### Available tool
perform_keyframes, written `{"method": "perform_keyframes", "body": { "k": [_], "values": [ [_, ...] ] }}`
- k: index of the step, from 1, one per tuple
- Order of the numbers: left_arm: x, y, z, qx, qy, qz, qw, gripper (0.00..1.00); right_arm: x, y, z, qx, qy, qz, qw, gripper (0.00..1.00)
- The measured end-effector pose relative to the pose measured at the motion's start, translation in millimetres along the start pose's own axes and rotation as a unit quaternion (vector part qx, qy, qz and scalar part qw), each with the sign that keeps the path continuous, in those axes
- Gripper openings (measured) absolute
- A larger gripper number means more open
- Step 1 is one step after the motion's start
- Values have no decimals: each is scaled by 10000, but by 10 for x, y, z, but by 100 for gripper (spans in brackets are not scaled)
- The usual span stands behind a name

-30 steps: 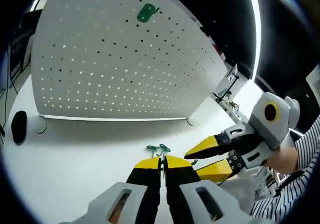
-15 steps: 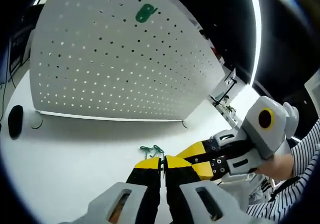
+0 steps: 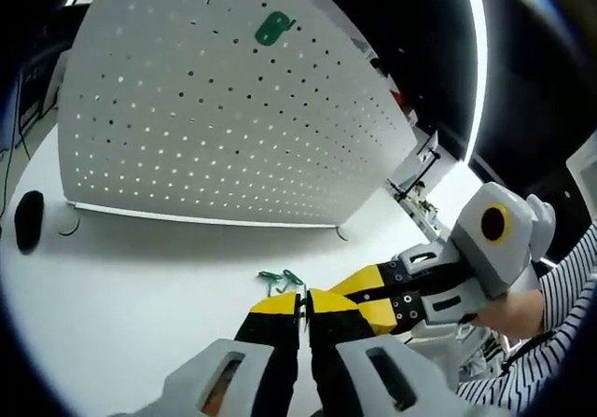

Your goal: Insert the hook assembly into the mounting plate slot until the hook locks in place.

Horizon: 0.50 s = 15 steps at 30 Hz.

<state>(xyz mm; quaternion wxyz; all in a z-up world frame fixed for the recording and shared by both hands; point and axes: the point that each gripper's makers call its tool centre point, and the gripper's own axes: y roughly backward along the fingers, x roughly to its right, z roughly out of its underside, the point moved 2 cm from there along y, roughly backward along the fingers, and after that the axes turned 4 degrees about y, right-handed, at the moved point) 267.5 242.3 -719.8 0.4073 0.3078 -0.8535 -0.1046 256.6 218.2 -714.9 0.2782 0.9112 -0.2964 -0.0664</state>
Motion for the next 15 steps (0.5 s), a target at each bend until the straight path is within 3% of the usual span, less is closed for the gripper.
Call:
{"method": "perform_keyframes", "body": {
  "k": [6, 7, 10, 15],
  "values": [
    [37, 44, -38, 129, -412, 17, 9991, 4, 2, 19, -52, 74, -43, -65, 9999, 0],
    [30, 47, -88, 285, -503, -8, 9983, 6, 1, 19, -53, 71, -49, -78, 9999, 0],
    [-5, 79, -98, 297, -577, -99, 9978, 12, 0, 22, -72, 126, -111, -90, 9998, 0],
    [-73, 185, -214, 614, -647, -254, 9957, 27, 69, 42, -125, 325, -139, 179, 9992, 0]
  ]
}}
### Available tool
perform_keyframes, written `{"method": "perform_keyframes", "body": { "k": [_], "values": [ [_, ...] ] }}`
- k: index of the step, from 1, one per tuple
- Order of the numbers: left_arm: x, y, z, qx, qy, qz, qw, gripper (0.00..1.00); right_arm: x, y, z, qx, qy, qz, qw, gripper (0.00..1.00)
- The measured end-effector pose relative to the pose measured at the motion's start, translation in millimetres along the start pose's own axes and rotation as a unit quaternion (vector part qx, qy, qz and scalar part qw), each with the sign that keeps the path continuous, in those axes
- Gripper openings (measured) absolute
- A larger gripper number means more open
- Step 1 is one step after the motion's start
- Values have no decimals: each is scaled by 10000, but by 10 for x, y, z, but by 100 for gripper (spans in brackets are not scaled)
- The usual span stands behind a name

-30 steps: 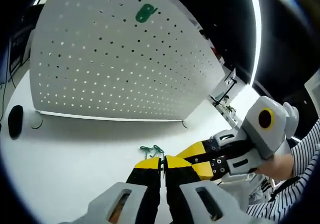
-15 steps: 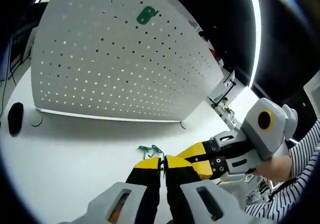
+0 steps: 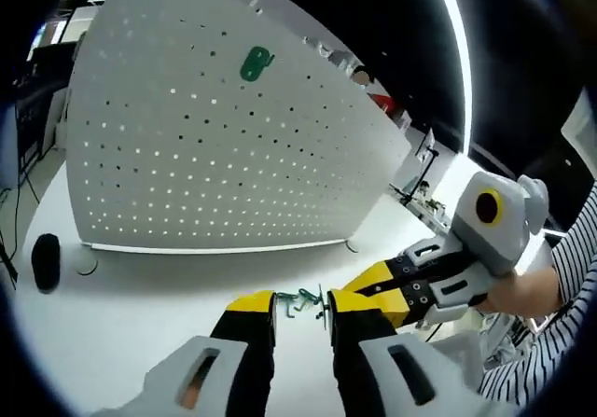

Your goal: Insert the hook assembly into the mounting plate slot until the hook locks in place.

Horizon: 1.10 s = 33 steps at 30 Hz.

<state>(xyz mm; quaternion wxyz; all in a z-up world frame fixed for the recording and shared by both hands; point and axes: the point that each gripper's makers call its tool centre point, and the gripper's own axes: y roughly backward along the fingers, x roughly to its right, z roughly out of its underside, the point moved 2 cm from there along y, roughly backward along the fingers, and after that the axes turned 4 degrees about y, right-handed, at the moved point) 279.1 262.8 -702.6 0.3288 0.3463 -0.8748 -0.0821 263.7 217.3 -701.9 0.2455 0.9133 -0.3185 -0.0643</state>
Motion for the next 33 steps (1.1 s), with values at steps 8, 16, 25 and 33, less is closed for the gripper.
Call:
{"method": "perform_keyframes", "body": {
  "k": [8, 16, 25, 33],
  "values": [
    [-33, 107, -66, 245, -181, -127, 9995, 43, 143, 34, -216, 573, -40, 592, 9966, 0],
    [37, 132, 14, 374, -357, -201, 9985, 61, 288, 59, -437, 1155, -243, 1232, 9853, 0],
    [102, 151, 185, 401, -597, -285, 9970, 76, 454, 77, -614, 1611, -384, 1854, 9686, 0],
    [134, 215, 359, 575, -716, -396, 9950, 87, 633, 113, -765, 1916, -404, 2380, 9513, 0]
  ]
}}
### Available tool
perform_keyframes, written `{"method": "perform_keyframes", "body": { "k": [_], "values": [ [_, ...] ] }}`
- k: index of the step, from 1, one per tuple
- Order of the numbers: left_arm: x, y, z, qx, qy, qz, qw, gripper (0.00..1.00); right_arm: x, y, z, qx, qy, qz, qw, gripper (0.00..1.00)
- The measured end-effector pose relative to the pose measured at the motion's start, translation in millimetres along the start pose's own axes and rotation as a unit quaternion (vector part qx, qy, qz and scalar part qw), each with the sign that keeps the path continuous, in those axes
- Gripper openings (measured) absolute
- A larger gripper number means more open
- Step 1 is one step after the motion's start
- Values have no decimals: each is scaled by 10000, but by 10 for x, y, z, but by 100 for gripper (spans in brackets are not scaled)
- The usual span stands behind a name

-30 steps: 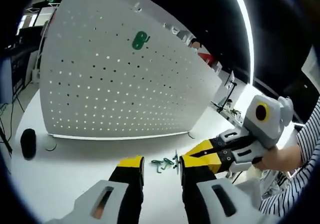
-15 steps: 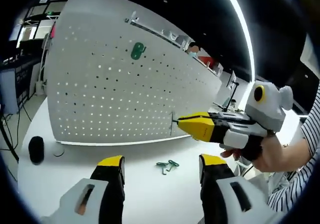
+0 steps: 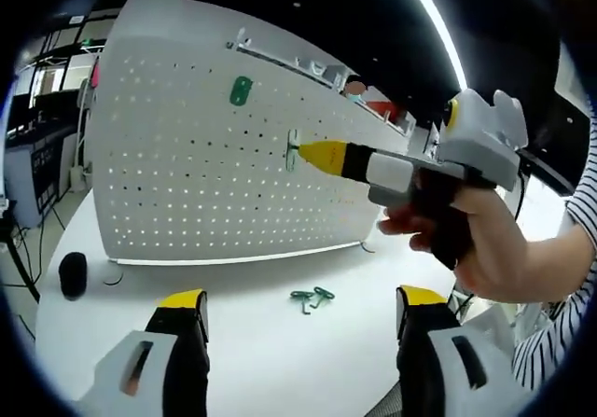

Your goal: Insert the hook assembly into the mounting plate slot until the hook locks in place.

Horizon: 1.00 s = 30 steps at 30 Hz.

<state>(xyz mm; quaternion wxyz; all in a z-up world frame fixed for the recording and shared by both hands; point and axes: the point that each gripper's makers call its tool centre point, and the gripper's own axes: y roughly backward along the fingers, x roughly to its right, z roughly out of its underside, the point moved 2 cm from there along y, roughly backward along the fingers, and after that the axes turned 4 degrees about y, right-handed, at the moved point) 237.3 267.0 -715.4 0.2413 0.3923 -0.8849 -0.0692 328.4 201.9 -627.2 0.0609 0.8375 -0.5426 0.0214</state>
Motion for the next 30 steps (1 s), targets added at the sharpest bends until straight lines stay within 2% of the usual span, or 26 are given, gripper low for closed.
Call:
{"method": "perform_keyframes", "body": {
  "k": [3, 5, 15, 24, 30],
  "values": [
    [9, 21, 96, 3, 18, -39, 10000, 91, 65, -46, -43, 99, -21, 198, 9998, 0],
    [16, 38, 158, -29, 13, -47, 10000, 91, 112, -84, -70, 171, 61, 340, 9993, 0],
    [38, 116, 338, 212, 41, -122, 9997, 99, 287, -220, -228, 496, 129, 889, 9947, 0],
    [20, 165, 447, 299, -23, -155, 9994, 100, 379, -343, -295, 605, 62, 1117, 9919, 0],
    [53, 170, 442, 386, -134, -130, 9991, 100, 453, -423, -330, 660, 54, 1238, 9901, 0]
  ]
}}
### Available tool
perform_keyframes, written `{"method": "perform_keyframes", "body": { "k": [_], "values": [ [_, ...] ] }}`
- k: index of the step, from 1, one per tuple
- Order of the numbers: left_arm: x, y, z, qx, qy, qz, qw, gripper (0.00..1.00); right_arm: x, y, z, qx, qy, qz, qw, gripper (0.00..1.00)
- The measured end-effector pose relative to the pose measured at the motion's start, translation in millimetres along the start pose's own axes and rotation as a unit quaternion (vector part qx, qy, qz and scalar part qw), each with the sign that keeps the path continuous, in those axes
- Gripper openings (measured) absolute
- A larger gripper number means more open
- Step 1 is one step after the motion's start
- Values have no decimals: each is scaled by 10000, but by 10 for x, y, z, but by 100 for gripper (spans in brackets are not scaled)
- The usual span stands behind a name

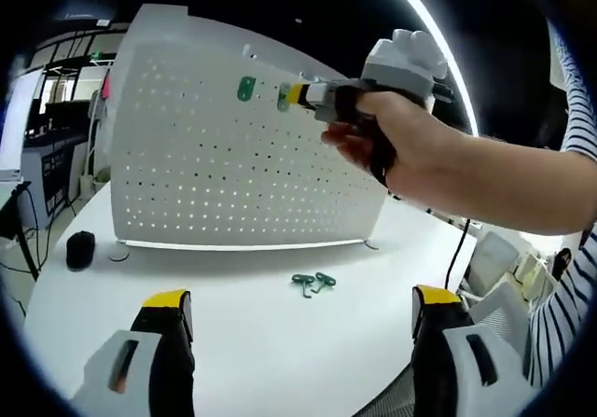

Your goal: Insert the hook assembly into the mounting plate slot until the hook locks in place.

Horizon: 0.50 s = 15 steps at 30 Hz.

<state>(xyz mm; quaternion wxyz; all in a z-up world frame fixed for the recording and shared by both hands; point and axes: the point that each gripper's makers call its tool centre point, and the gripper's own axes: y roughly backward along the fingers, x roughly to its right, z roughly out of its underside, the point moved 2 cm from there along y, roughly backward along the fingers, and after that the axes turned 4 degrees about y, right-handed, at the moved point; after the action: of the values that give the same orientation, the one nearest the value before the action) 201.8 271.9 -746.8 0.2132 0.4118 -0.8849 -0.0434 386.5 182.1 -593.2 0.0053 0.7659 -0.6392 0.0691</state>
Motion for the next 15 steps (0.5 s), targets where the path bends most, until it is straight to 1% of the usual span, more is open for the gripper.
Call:
{"method": "perform_keyframes", "body": {
  "k": [4, 6, 15],
  "values": [
    [17, -5, 20, -14, -87, 34, 10000, 100, 43, -71, -14, 25, -37, 86, 10000, 0],
    [16, -5, 38, -53, -75, 44, 9999, 100, 59, -111, -29, 51, -50, 134, 9999, 0],
    [1, 0, 43, -34, -62, 46, 10000, 99, 162, -330, -133, 173, -156, 381, 9990, 0]
  ]
}}
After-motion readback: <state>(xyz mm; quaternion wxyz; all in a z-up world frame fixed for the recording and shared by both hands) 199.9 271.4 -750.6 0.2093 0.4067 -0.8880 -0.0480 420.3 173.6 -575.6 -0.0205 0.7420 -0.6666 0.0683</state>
